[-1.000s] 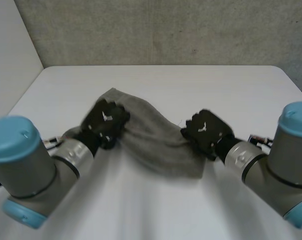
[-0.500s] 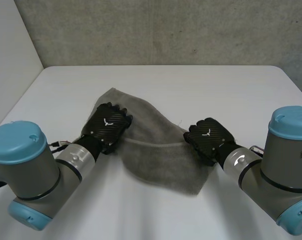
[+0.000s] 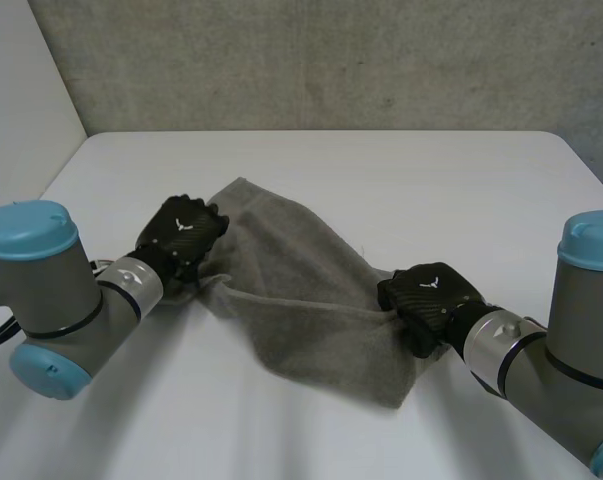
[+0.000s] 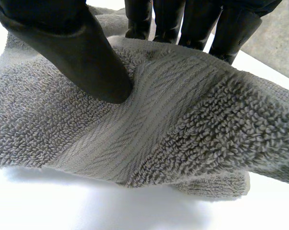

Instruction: Fold the towel.

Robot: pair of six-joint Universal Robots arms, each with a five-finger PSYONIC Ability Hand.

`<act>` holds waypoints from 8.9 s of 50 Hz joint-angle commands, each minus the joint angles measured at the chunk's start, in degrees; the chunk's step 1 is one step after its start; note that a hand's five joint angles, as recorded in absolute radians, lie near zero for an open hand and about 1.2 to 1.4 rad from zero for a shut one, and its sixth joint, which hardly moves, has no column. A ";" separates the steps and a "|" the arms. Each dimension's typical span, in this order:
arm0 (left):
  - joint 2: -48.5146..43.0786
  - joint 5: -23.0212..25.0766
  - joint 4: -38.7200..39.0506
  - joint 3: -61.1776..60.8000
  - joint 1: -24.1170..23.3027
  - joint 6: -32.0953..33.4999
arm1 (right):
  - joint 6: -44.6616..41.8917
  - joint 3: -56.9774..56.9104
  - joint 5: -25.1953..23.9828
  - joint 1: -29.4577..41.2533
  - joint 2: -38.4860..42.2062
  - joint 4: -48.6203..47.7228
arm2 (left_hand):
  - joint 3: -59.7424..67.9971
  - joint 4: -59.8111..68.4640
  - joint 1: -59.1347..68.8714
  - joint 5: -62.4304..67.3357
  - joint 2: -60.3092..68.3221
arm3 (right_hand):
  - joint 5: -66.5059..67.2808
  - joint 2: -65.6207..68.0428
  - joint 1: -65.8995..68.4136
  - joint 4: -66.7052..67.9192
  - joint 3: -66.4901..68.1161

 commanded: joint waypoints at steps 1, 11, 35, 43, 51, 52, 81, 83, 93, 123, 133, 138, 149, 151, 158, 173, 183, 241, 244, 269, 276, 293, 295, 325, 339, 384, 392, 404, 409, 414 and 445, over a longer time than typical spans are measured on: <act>-0.99 3.87 -5.11 -0.22 0.54 -0.21 | 0.48 1.62 0.39 -2.16 -0.61 -1.73 | -2.35 -1.95 -2.63 0.23 -1.83 | 5.05 8.97 5.95 3.54 4.76; -0.03 4.14 -6.87 -2.60 1.42 -0.03 | 1.27 1.53 0.39 -2.96 0.01 -2.88 | -2.01 -1.62 -2.29 0.57 -1.50 | 5.05 8.97 5.95 3.54 4.76; -4.86 -0.78 -5.11 0.74 4.41 0.23 | 1.18 1.71 0.13 -7.70 -0.78 -2.35 | 7.07 7.47 6.79 9.65 7.59 | 5.05 8.97 5.95 3.54 4.76; -6.09 -1.49 -5.11 3.29 4.41 0.06 | 1.01 1.62 0.21 -9.81 -1.84 -2.09 | 22.21 22.61 21.93 24.79 22.73 | 5.05 8.97 5.95 3.54 4.76; -3.45 -3.25 -5.11 2.85 4.76 -0.21 | 0.65 1.09 0.13 -11.30 -2.54 -1.83 | 29.61 30.01 29.33 32.19 30.13 | 5.05 8.97 5.95 3.54 4.76; -2.50 -3.25 -5.11 2.50 5.02 -0.21 | 0.57 1.01 0.13 -11.48 -2.63 -1.83 | 30.11 30.51 29.83 32.69 30.63 | 5.05 8.97 5.95 3.54 4.76; 2.87 -2.28 -5.64 -3.21 5.73 0.14 | -9.80 -1.63 -0.23 -11.22 -3.42 10.30 | 54.99 55.39 54.71 57.57 55.50 | -1.95 1.97 -1.06 -3.46 -2.24; 2.70 -2.28 -5.64 -3.21 5.73 0.23 | -9.80 -2.33 -0.23 -11.13 -3.33 11.53 | 54.99 55.39 54.71 57.57 55.50 | -8.81 -4.89 -7.91 -10.32 -9.10; 3.40 -2.37 -5.73 -3.83 5.81 0.15 | -9.89 -5.41 -0.58 -11.04 -3.42 17.07 | 54.99 55.39 54.71 57.57 55.50 | -14.73 -10.81 -13.83 -16.24 -15.01; 3.67 -2.28 -5.56 -5.06 5.81 0.14 | -9.98 -5.67 0.21 -9.29 -3.60 17.16 | 54.99 55.39 54.71 57.57 55.50 | 2.71 6.63 3.61 1.20 2.42; 0.25 -2.28 -5.29 -1.73 5.81 0.32 | -15.06 -8.12 0.56 -9.11 1.49 17.60 | 54.99 55.39 54.71 57.57 55.50 | 5.05 8.97 5.95 3.54 4.76; -2.22 -2.37 -5.90 4.06 5.73 0.32 | -16.49 -13.65 0.39 -9.02 3.78 18.91 | 54.99 55.39 54.71 57.57 55.50 | 5.05 8.97 5.95 3.54 4.76; -2.58 -3.94 -5.73 28.56 3.53 -0.73 | -10.43 -45.61 -0.40 -8.05 7.65 17.78 | 54.99 55.39 54.71 57.57 55.50 | 5.05 8.97 5.95 3.54 4.76; -1.87 -5.35 -5.55 33.17 2.47 -1.88 | -9.54 -51.03 -0.49 -8.14 7.48 16.46 | 54.99 55.39 54.71 57.57 55.50 | 5.05 8.97 5.95 3.54 4.76; 4.80 -13.26 -5.55 48.19 2.21 -16.52 | 0.20 -58.77 -0.40 -8.93 2.57 5.22 | 54.99 55.39 54.71 57.57 55.50 | 5.05 8.97 5.95 3.54 4.76; 7.27 -0.35 -5.20 15.77 5.29 -21.65 | -10.68 -27.38 -5.15 -7.88 1.33 2.83 | 54.99 55.39 54.71 57.57 55.50 | 5.05 8.97 5.95 3.54 4.76; 10.59 2.38 -0.19 -3.46 10.38 -12.53 | -20.18 -14.99 -4.01 -7.61 -0.33 4.06 | 54.99 55.39 54.71 57.57 55.50 | 5.05 8.97 5.95 3.54 4.76; 4.81 -6.32 -14.43 40.87 2.03 -26.49 | -4.69 -40.07 -3.47 -6.38 5.63 -1.65 | 54.99 55.39 54.71 57.57 55.50 | 5.05 8.97 5.95 3.54 4.76; 4.72 -5.45 -11.55 29.89 2.82 -25.09 | -9.43 -33.31 -5.23 -5.95 6.68 -1.48 | 54.99 55.39 54.71 57.57 55.50 | 5.05 8.97 5.95 3.54 4.76; 15.97 1.06 2.00 -7.34 9.94 -15.41 | -0.85 -13.25 -4.36 -8.93 1.05 0.29 | 54.99 55.39 54.71 57.57 55.50 | 5.05 8.97 5.95 3.54 4.76; 15.09 1.06 2.18 -9.63 9.95 -15.32 | 2.58 -11.39 -0.15 -8.58 6.94 -0.33 | 54.99 55.39 54.71 57.57 55.50 | 5.05 8.97 5.95 3.54 4.76; 13.16 0.97 3.85 -8.75 13.99 -15.41 | 8.13 -7.43 6.37 -8.67 11.52 -7.71 | 54.99 55.39 54.71 57.57 55.50 | -25.67 -21.75 -24.77 -27.18 -25.96; 12.98 0.89 3.85 -8.66 14.07 -15.50 | 9.96 -7.17 7.07 -8.67 11.70 -7.89 | 54.99 55.39 54.71 57.57 55.50 | -27.35 -23.43 -26.45 -28.86 -27.63; 12.98 0.45 3.85 -8.22 14.95 -15.85 | 18.32 -12.07 2.34 -12.17 8.29 -2.72 | 54.99 55.39 54.71 57.57 55.50 | 5.05 8.97 5.95 3.54 4.76; 13.60 0.62 3.76 -9.63 13.64 -15.85 | 5.01 -11.67 -4.36 -17.28 -3.51 1.08 | 54.99 55.39 54.71 57.57 55.50 | 5.05 8.97 5.95 3.54 4.76; 3.31 0.18 4.11 -8.22 12.93 -9.87 | -1.81 -8.75 1.44 -15.52 5.10 -0.24 | 21.70 22.10 21.43 24.29 22.22 | 5.05 8.97 5.95 3.54 4.76; 2.35 0.18 4.20 -8.14 12.76 -9.87 | -1.81 -8.57 1.53 -15.52 5.10 -0.24 | 21.54 21.93 21.26 24.12 22.05 | 5.05 8.97 5.95 3.54 4.76; -1.08 0.36 5.96 -6.03 11.18 -10.84 | -1.63 -8.57 1.79 -15.53 4.58 -0.16 | 49.00 49.39 48.72 51.58 49.51 | 5.05 8.97 5.95 3.54 4.76; 0.84 0.36 5.61 -5.94 11.09 -12.24 | -1.54 -8.92 1.88 -15.52 3.62 0.37 | 54.99 55.39 54.71 57.57 55.50 | 5.05 8.97 5.95 3.54 4.76; 7.80 0.71 5.26 -6.82 12.05 -14.62 | -0.75 -10.86 1.62 -15.88 -1.40 4.06 | 54.99 55.39 54.71 57.57 55.50 | 5.05 8.97 5.95 3.54 4.76; 20.10 6.33 -5.55 7.33 15.83 -21.21 | -22.00 -36.52 -2.10 -12.72 1.83 21.39 | 54.99 55.39 54.71 57.57 55.50 | 5.05 8.97 5.95 3.54 4.76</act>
